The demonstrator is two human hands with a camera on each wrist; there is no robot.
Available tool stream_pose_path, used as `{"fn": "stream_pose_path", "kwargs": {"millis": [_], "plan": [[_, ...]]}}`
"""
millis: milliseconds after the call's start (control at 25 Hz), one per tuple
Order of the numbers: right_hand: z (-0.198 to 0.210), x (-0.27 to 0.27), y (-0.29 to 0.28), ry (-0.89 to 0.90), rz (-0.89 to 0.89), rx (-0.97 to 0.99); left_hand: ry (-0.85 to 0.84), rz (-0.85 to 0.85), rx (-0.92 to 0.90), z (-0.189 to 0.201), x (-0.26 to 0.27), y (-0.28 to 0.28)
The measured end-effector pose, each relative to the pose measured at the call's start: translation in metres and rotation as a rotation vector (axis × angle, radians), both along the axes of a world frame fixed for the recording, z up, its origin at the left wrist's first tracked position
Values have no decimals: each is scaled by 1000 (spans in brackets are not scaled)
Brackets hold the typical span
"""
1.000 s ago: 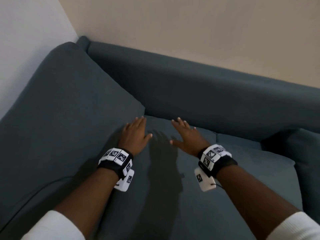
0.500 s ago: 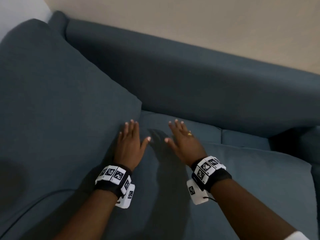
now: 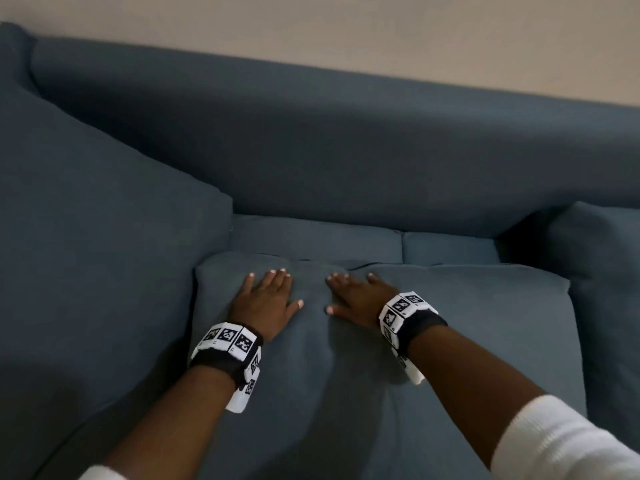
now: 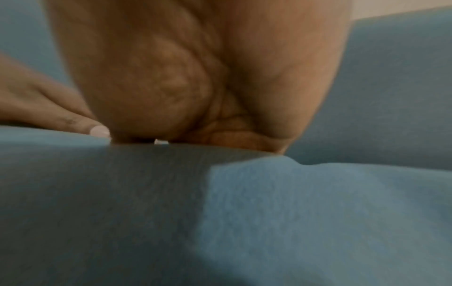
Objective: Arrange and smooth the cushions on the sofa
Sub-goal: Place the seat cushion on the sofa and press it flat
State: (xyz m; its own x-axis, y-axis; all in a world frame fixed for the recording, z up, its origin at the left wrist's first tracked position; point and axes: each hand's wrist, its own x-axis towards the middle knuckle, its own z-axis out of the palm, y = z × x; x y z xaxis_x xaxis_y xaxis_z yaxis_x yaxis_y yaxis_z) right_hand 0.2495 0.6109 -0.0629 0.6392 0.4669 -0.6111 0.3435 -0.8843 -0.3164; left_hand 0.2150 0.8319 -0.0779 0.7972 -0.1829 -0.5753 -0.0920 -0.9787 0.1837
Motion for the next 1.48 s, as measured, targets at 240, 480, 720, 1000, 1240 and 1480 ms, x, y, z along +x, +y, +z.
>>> {"fn": "stream_pose_path", "kwargs": {"millis": [240,480,720,1000,1240,1480], "plan": [[0,-18,-76,-175,-78,24,-71,-136,-44,6,-8,-60],[8,-20,-137,-313,-367,78,-126,-48,-138,14,4,-126],[5,-19,-204,-421,-536,130,-127,2,-204,21,9,-201],[2,-34,-303,-523,-658,58,-99,40,-375,23,-4,-293],[-2,-59,-381,-443,-760,60,-58,-181,-222,11,-20,-365],[-27,-87,-406,-224,-808,24,-95,-427,-136,-3,-45,-410]]}}
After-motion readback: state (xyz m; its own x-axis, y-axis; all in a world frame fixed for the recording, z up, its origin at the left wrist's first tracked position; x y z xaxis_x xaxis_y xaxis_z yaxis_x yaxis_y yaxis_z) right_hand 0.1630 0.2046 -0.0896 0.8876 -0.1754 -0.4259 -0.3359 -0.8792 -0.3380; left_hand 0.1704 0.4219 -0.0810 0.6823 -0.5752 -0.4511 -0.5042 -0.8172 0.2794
